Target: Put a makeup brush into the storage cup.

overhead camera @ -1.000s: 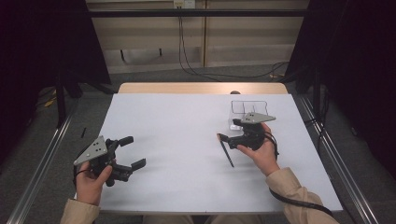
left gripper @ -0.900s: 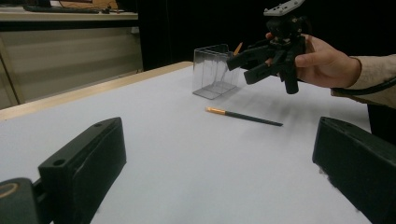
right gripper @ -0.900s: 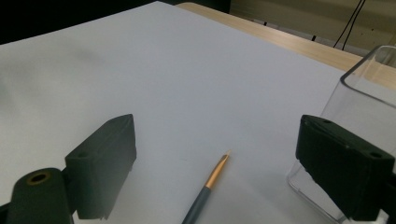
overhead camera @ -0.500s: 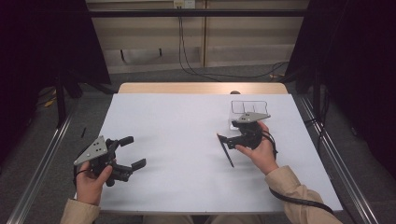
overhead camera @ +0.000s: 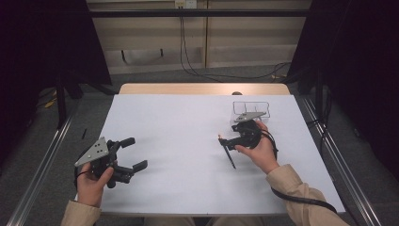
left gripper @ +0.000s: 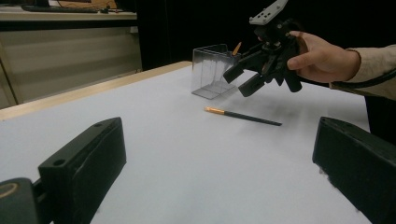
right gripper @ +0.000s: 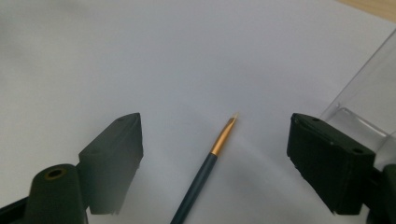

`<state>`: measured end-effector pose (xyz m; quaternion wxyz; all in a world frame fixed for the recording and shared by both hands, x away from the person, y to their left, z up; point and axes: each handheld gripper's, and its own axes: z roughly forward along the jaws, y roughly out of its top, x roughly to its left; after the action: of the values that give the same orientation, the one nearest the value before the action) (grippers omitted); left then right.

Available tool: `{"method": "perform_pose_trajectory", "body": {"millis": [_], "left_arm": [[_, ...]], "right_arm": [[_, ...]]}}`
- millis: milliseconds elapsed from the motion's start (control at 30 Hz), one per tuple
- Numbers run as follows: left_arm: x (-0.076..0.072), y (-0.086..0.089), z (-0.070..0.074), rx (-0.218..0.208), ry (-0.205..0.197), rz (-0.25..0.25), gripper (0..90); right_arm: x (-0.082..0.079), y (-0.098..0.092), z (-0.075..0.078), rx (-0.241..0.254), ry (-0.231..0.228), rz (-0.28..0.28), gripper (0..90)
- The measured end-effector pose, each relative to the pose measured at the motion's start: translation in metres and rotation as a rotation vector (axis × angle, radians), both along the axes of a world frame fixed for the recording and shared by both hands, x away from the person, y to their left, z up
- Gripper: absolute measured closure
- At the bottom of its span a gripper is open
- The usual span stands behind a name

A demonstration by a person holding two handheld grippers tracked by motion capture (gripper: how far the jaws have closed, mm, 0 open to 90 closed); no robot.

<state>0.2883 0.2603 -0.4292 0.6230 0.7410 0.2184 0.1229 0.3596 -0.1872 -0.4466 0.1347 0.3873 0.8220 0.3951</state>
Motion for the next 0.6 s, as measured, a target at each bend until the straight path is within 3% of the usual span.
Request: {"method": "perform_pose_trajectory", "body": {"millis": [400, 600], "left_arm": [[0.001, 0.000, -0.001, 0.000, 0.001, -0.005, 2.7], [0.001, 0.000, 0.000, -0.001, 0.002, -0.008, 2.7]], "right_arm": [[0.010, 0.010, -0.001, -0.092, 0.157, -0.020, 22.5], [0.015, 0.014, -0.003, -0.144, 0.221, -0.025, 31.7]]}}
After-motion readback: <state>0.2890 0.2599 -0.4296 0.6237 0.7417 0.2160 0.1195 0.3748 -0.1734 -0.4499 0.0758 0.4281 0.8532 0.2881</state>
